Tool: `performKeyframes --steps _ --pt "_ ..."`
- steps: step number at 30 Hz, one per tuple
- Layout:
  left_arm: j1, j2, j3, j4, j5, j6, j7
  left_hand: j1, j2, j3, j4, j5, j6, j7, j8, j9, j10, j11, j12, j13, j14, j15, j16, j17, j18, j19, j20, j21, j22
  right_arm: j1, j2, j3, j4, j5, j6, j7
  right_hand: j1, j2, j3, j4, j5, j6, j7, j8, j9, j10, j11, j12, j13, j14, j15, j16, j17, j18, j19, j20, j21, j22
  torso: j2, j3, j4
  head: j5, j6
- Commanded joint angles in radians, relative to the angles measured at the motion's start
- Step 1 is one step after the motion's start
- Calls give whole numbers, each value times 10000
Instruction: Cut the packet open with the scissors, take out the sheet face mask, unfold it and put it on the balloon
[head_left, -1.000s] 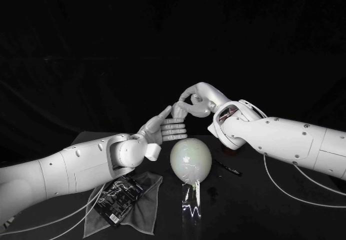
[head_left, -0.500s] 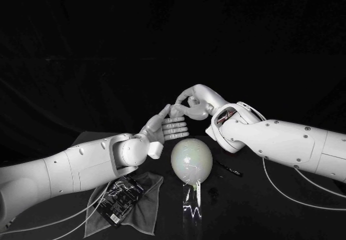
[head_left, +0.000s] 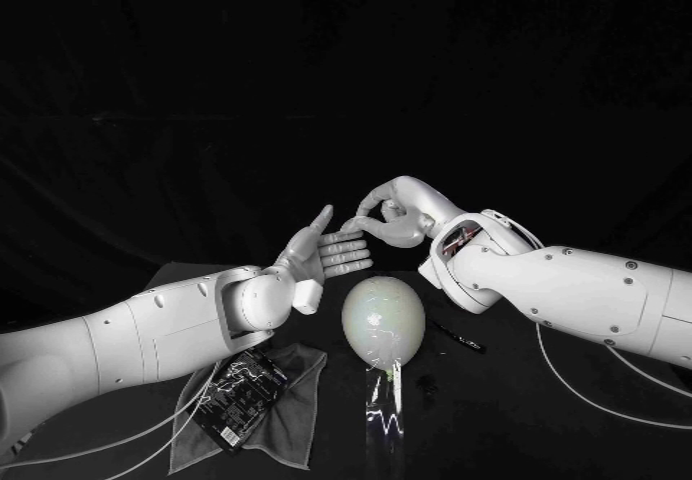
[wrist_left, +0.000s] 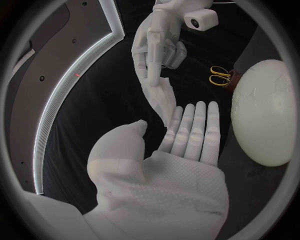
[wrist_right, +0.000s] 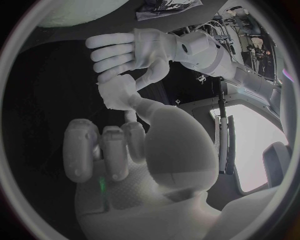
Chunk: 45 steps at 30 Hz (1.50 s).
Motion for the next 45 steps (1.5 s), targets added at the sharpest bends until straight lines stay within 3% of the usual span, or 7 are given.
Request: performKeyframes --steps 1,18,20,26,37,41,45 --pt "9 19 16 4 177 82 145 -105 -2 -54 0 -20 -85 789 4 -14 -99 -2 11 6 -4 40 -62 -11 68 -66 -7 -52 4 -51 12 -19 4 -545 127 -36 -4 45 -13 -36 67 89 4 62 786 440 -83 -11 1674 1015 -56 35 2508 -108 152 9 -82 2082 0 5 -2 -8 -21" --pt "12 64 18 -29 244 318 -103 27 217 -83 -19 -17 -49 767 39 -14 -30 -26 37 11 103 15 -54 -27 62 -426 3 -120 -25 -317 233 -175 -45 -1861 -356 112 -390 -373 -409 150 60 -266 91 -156 677 332 -6 -293 1529 972 -1 -40 2339 -53 5 34 -356 1999 1 -5 16 -24 -45" --pt "12 61 18 -38 245 311 -103 63 228 -86 -22 -17 -49 766 41 -15 -29 -26 35 10 107 15 -58 -32 62 -443 5 -127 -26 -332 200 -185 11 -1860 -357 132 -626 -727 -736 279 62 -611 291 -494 480 203 147 -575 1384 945 108 -88 2237 -24 -88 93 -534 1946 -3 -3 14 -15 -46" --pt "12 47 18 -81 246 293 -86 225 258 -108 -25 -17 -54 767 45 -22 -31 -25 28 7 117 16 -81 -51 63 -517 11 -149 -28 -352 28 -196 197 -1864 -298 91 -659 -1151 -1134 339 63 -1171 630 -1125 126 -1 431 -959 1190 915 352 -140 2131 12 -226 267 -793 1872 -8 0 1 2 -43" --pt "12 11 18 -94 247 289 -60 640 276 -152 -35 -17 -60 768 58 -36 -31 -24 22 6 143 17 -125 -91 64 -579 17 -167 -25 -371 -292 -203 456 -2080 217 -178 -487 -1734 -1848 323 61 -2143 971 -1996 -331 -698 767 -2124 580 757 659 -354 1701 139 -629 537 -1502 1674 -2 4 4 -12 -49" --pt "12 -1 18 -95 244 282 -43 959 268 -167 -45 -16 -69 770 62 -46 -40 -20 16 4 154 20 -155 -117 67 -522 12 -151 -16 -384 -458 -204 562 -1880 -172 -151 -439 -1686 -2000 395 65 -2138 1003 -2058 -381 -707 803 -2083 591 757 700 -342 1727 139 -626 593 -1488 1682 2 3 6 -22 -53" --pt "12 -26 18 -96 190 290 -14 1707 232 -155 -94 -18 -112 787 57 -73 -95 -3 3 2 142 37 -231 -173 63 -659 19 -177 -30 -394 -627 -204 604 -1564 -934 -183 -66 -1045 -1776 472 68 -1603 929 -1896 -382 -429 723 -1599 808 864 639 -192 2026 78 -371 616 -1055 1812 3 2 12 -24 -54"
